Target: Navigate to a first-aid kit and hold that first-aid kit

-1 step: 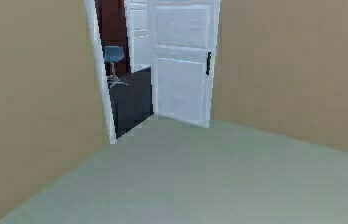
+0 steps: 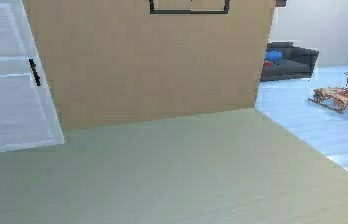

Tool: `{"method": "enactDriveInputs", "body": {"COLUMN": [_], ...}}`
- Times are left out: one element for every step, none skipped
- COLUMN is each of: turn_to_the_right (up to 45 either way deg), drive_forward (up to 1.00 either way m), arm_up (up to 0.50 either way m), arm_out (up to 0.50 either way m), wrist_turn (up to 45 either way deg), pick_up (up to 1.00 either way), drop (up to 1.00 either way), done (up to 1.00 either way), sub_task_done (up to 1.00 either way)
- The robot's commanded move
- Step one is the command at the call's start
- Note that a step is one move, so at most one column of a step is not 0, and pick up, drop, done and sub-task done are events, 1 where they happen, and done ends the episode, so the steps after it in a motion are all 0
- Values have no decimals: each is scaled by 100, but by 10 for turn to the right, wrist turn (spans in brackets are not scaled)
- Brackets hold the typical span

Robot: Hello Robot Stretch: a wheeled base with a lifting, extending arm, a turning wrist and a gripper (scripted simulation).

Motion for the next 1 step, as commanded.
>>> {"method": "enactDriveInputs", "body": {"turn_to_the_right": [300], "drive_forward": [0], "arm_up": [0], "arm_out": [0], "wrist_turn": [0], "pick_up": [0], "drop": [0], "done": [0], "sub_task_done": [0]}}
